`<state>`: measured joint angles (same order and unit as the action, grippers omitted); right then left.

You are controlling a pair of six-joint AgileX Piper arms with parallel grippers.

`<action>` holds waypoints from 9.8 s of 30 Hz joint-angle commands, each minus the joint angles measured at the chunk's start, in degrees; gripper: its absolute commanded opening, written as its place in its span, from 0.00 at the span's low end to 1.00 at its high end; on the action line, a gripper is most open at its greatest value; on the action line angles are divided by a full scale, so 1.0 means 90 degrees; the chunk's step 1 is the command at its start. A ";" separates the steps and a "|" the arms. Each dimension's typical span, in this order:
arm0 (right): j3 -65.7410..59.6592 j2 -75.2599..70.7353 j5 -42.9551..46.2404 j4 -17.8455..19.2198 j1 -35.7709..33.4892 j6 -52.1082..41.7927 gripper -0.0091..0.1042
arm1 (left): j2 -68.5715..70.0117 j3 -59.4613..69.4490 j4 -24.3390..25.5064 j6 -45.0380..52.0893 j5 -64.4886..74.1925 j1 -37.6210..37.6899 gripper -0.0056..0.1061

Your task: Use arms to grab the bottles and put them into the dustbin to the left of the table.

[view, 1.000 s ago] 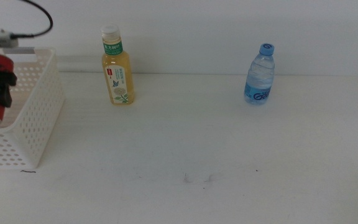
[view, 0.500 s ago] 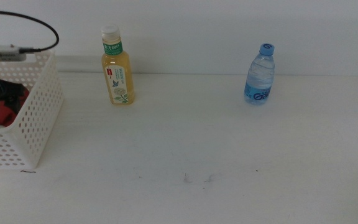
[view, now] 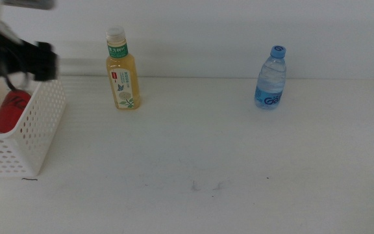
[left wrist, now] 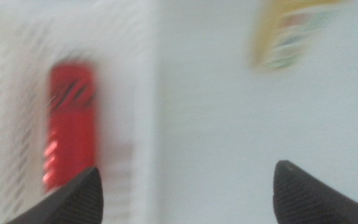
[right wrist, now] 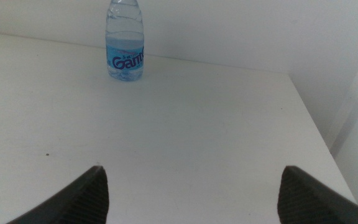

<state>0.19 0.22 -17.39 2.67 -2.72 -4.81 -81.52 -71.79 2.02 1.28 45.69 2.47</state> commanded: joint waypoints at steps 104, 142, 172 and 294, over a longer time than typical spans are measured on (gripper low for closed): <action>-0.0021 -0.0025 0.0076 0.0016 0.0049 -0.0010 0.76 | -0.1950 -0.2196 -0.0395 0.1260 0.2246 -0.1743 0.03; -0.0021 -0.0025 0.0076 0.0016 0.0049 -0.0010 0.76 | -0.2067 -0.2683 -0.2335 0.2191 0.2697 -0.1663 0.89; -0.0021 -0.0025 0.0076 0.0016 0.0049 -0.0010 0.76 | 0.0604 -0.2501 -0.2014 0.2327 0.1031 0.3345 0.89; 0.6110 0.8429 -0.0299 0.0805 -0.3246 0.2192 0.78 | 0.0604 -0.2501 -0.1723 0.2354 0.0792 0.3345 0.89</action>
<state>56.19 80.66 -16.24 10.22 -31.45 16.96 -76.30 -94.24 -13.75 22.71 53.63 32.45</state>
